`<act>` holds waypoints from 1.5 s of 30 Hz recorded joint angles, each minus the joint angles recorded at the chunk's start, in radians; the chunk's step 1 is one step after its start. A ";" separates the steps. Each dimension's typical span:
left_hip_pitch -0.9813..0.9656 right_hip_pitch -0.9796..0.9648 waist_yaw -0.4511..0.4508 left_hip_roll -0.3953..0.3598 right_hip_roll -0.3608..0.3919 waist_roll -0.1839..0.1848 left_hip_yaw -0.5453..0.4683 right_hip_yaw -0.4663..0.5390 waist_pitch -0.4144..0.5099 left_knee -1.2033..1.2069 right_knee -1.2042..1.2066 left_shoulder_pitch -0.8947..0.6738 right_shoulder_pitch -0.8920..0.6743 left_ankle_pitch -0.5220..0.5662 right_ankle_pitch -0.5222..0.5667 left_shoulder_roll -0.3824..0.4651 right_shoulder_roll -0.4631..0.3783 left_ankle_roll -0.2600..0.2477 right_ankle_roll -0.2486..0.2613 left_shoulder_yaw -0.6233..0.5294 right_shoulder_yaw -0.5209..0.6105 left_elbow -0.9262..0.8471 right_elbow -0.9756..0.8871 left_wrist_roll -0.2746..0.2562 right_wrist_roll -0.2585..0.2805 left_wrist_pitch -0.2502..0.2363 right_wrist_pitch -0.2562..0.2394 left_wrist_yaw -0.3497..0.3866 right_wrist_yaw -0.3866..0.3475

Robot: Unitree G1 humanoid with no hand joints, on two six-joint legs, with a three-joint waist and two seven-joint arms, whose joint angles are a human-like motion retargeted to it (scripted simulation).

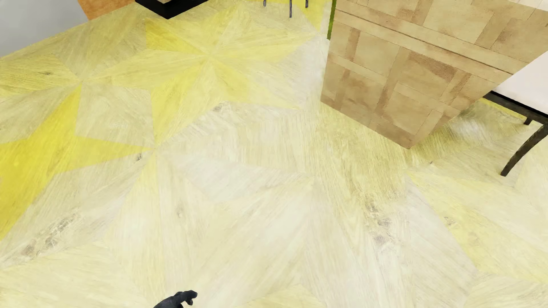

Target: Approach the chair

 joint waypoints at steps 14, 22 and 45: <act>-0.441 0.214 0.080 0.181 0.448 0.103 -0.187 0.050 0.020 0.845 -0.178 0.313 -0.333 0.097 -0.059 -0.024 -0.077 0.248 -0.124 0.020 0.192 -0.074 0.077 -0.060 -0.104 0.040 -0.118 0.000 0.122; -0.541 0.386 0.102 -0.244 0.655 0.108 -0.083 0.398 0.004 0.122 -0.291 0.376 -0.442 0.164 -0.069 -0.033 -0.079 0.126 -0.239 -0.022 0.483 -0.079 -0.059 -0.012 -0.079 0.003 -0.218 -0.063 0.210; 0.024 -0.251 -0.056 -0.186 0.080 -0.036 -0.433 0.402 -0.015 0.099 -0.283 -0.004 0.088 -0.170 0.238 -0.053 -0.102 0.066 0.107 -0.121 0.150 -0.326 0.017 -0.068 -0.058 -0.086 -0.061 0.026 0.237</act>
